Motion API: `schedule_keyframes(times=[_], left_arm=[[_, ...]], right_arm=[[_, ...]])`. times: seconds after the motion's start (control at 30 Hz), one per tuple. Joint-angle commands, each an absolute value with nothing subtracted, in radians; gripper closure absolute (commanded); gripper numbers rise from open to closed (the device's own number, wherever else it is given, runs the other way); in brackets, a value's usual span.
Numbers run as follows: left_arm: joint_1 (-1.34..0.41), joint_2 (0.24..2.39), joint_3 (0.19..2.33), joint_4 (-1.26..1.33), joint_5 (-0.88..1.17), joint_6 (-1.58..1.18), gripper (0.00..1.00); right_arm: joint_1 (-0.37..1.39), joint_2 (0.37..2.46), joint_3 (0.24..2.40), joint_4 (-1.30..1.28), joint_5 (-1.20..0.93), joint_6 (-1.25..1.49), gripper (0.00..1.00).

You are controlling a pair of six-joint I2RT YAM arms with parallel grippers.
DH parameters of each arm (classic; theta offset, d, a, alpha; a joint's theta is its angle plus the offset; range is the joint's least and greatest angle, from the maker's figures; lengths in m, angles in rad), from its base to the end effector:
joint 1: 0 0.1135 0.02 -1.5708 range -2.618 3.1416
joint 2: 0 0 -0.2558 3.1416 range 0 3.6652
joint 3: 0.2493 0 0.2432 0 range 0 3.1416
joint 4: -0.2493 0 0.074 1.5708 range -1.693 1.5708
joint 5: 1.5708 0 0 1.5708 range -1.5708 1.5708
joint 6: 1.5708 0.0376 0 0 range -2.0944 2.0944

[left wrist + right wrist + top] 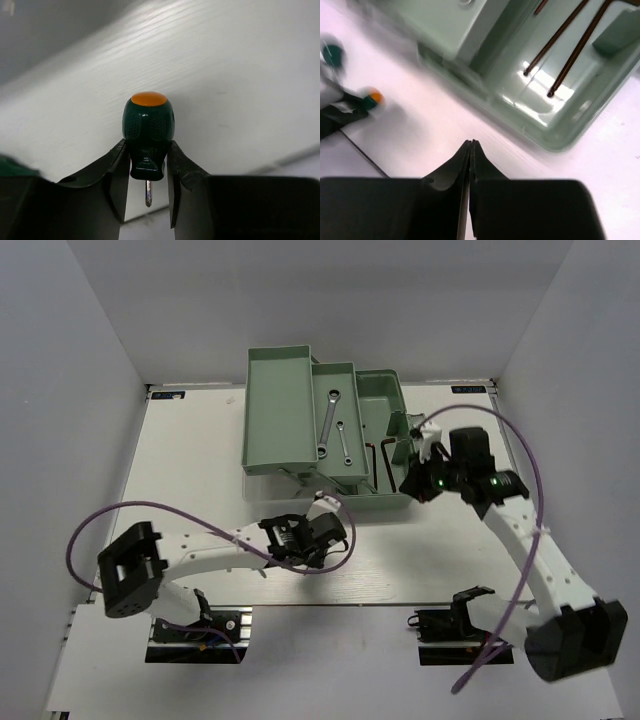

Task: Sort the tools into containers

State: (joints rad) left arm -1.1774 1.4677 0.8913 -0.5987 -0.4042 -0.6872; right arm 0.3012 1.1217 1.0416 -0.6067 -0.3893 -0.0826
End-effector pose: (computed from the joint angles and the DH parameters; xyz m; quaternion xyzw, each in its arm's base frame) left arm 0.1156 -0.2399 0.1896 0.1948 0.9414 -0.0373 0.2728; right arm 0.2181 0.0827 0.3159 -0.2504 0.8548 0.2196 0.3981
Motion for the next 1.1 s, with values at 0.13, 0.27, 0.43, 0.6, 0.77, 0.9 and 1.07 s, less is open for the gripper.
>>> schedule_keyframes(times=[0.13,0.27,0.43,0.6,0.77,0.9,1.07], left_arm=[[-1.191,1.223,1.192,-0.552,-0.405,-0.431,1.0],[-1.126,1.285,1.417,-0.588,-0.647,-0.333,1.0],[-0.959,1.472,1.703,-0.616,-0.756,-0.238,1.0],[-0.758,1.644,1.836,-0.649,-0.68,-0.21,1.0],[-0.663,1.697,1.836,-0.649,-0.632,-0.21,1.0],[-0.621,1.706,1.804,-0.649,-0.577,-0.232,0.67],[-0.603,1.697,1.828,-0.658,-0.54,-0.232,0.31]], right_arm=[[0.308,1.0,0.848,-0.733,-0.679,-0.682,1.0],[0.334,1.029,0.809,-0.772,-0.834,-0.752,0.87],[0.431,1.077,0.825,-0.687,-0.792,-0.684,0.63],[0.603,1.146,0.856,-0.617,-0.671,-0.635,0.53],[0.849,1.317,0.969,-0.546,-0.421,-0.549,0.44],[0.98,1.486,1.136,-0.523,-0.267,-0.451,0.26],[1.083,1.661,1.276,-0.465,-0.149,-0.304,0.2]])
